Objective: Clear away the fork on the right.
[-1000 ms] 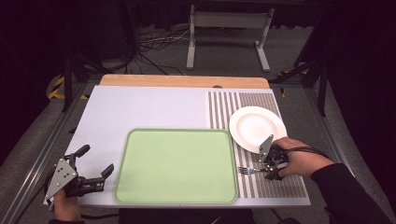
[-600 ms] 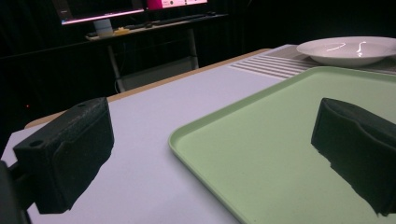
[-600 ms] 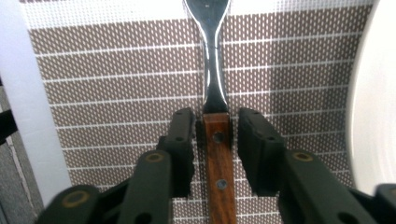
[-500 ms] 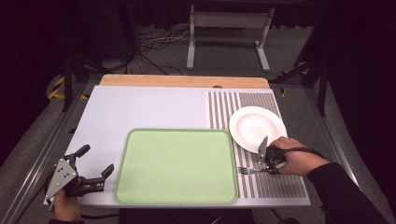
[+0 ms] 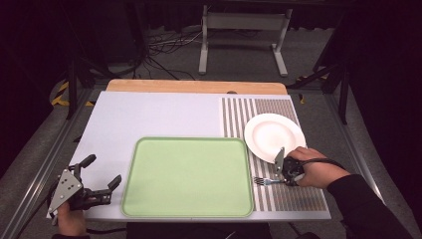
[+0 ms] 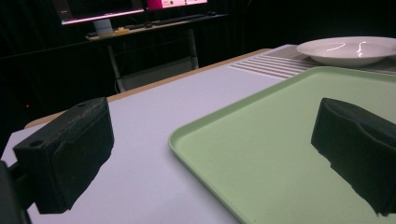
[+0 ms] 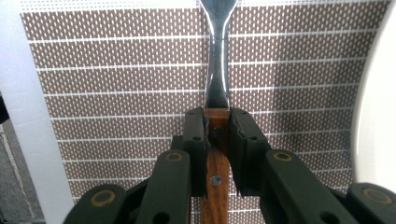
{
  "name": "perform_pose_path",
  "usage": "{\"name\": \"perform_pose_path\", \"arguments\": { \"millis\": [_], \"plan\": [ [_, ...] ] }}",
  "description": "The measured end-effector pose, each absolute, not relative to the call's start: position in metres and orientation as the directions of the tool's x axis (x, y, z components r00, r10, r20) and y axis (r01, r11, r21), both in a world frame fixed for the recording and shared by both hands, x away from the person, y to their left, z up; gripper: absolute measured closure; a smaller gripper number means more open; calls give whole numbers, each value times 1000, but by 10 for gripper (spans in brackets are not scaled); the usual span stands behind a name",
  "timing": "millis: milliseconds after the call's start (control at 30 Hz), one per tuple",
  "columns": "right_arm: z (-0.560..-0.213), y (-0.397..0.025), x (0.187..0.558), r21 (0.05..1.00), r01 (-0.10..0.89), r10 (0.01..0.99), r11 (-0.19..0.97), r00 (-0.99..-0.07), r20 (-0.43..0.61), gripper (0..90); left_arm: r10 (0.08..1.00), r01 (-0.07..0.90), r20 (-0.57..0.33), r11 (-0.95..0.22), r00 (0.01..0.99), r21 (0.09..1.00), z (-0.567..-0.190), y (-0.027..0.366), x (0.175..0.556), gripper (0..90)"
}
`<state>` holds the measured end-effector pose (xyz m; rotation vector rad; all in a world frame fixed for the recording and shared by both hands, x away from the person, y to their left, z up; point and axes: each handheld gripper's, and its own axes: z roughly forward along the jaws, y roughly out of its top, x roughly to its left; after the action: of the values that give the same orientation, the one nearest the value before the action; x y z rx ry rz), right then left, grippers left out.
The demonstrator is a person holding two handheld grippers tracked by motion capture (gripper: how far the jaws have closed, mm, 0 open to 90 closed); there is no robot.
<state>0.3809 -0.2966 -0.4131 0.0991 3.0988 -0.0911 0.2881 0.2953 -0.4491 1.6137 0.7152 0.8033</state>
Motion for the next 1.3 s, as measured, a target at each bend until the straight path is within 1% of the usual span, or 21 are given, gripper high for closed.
{"name": "perform_pose_path", "arguments": {
  "millis": [200,533,800,933,1000,1300],
  "plan": [
    [-410,-295,380,-59,67,65,996,-997,-42,782,803,32,126,-177,582,984,-449,295,288,0],
    [-377,-290,378,7,87,87,996,-990,-111,781,803,34,124,-176,583,984,-449,295,288,0],
    [-361,-281,379,40,89,93,995,-987,-130,782,802,33,124,-176,584,984,-449,296,289,0],
    [-351,-270,379,58,68,76,996,-984,-159,781,803,33,124,-176,583,984,-449,296,289,0],
    [-350,-268,378,60,67,76,996,-983,-165,782,803,32,125,-177,583,984,-449,296,289,0],
    [-341,-235,383,96,37,54,995,-982,-183,782,802,33,125,-177,584,984,-449,296,289,0]
  ]
}}
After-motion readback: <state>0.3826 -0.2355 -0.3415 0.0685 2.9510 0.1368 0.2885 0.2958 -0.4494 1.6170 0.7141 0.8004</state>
